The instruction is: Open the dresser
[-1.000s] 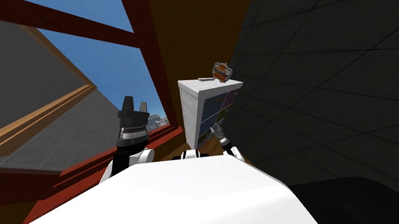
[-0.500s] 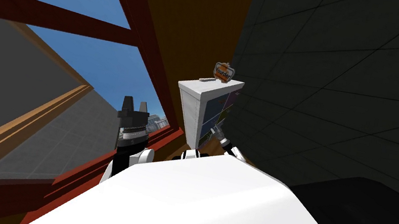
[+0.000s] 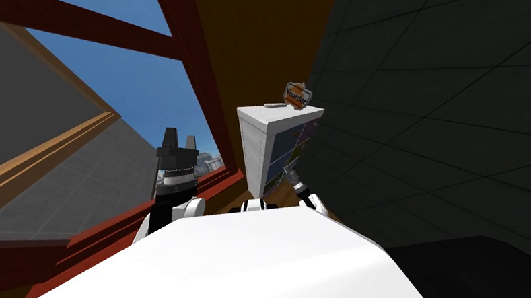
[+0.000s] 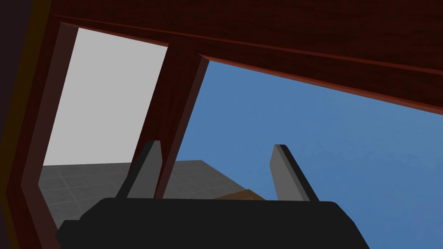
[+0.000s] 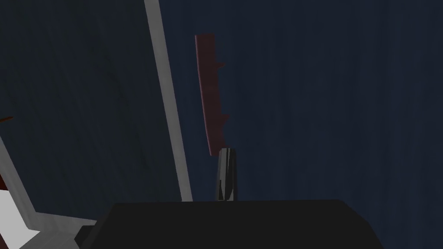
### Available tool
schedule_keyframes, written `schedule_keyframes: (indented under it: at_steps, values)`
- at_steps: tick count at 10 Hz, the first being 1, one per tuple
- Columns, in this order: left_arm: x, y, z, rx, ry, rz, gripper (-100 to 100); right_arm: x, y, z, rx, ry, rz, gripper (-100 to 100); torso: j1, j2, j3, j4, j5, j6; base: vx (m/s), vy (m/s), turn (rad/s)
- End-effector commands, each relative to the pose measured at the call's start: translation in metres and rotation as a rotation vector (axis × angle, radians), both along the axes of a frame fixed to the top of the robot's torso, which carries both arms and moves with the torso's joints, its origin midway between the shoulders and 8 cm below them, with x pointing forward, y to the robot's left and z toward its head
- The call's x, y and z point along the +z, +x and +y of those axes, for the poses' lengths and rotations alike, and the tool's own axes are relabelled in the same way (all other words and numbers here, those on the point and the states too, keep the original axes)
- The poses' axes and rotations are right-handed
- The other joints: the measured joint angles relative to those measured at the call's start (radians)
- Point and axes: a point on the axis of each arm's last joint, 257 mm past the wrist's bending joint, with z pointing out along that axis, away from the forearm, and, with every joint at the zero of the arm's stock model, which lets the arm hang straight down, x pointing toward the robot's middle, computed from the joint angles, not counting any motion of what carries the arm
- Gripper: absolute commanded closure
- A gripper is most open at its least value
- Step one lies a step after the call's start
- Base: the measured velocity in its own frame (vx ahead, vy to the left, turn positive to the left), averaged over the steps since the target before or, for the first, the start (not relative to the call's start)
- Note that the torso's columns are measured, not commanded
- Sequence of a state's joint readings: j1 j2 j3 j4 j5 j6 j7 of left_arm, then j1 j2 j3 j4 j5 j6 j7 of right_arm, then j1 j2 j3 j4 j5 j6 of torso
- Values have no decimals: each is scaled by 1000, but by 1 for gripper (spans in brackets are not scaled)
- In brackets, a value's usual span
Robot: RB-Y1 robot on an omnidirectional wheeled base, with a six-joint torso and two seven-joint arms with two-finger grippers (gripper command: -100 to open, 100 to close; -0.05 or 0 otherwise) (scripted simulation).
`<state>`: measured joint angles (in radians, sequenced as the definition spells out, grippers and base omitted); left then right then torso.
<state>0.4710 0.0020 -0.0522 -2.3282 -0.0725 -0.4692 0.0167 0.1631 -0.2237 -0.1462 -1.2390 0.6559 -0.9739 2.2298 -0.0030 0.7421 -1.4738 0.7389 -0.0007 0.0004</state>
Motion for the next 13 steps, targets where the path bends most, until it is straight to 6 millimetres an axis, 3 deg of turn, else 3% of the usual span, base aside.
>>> schedule_keyframes:
  at_steps: [1,3,4,6,8,9,11,12,13]
  values:
    - [0,0,0,0,0,0,0,3,-1,-4,7,1,1,100,-2,2,1,1,-1,0,-166,-109,-21]
    - [0,0,0,0,0,0,0,3,-1,-4,8,0,1,100,2,-2,-1,0,0,0,-122,-86,-22]
    - [0,0,0,0,0,0,0,6,5,-7,5,-4,5,-100,7,-9,-5,-2,1,-1,40,62,50]
    - [0,0,0,0,0,0,0,8,10,-9,2,-8,8,-100,12,-14,-9,-4,3,-1,113,142,42]
    - [0,0,0,0,0,0,0,8,11,-9,2,-10,7,-100,3,-5,-3,-1,1,0,90,97,25]
    - [0,0,0,0,0,0,0,19,23,-18,-4,-15,8,-100,-3,0,0,0,-1,0,50,91,44]
    - [0,0,0,0,0,0,0,17,22,-17,-2,-16,6,-100,3,-2,-1,0,1,0,32,73,12]
    - [0,0,0,0,0,0,0,17,23,-18,-5,-16,8,100,1,-2,-1,0,0,-1,2,7,-6]
    - [0,0,0,0,0,0,0,19,22,-21,1,-17,9,100,1,-3,-1,0,0,-1,-102,-75,-25]
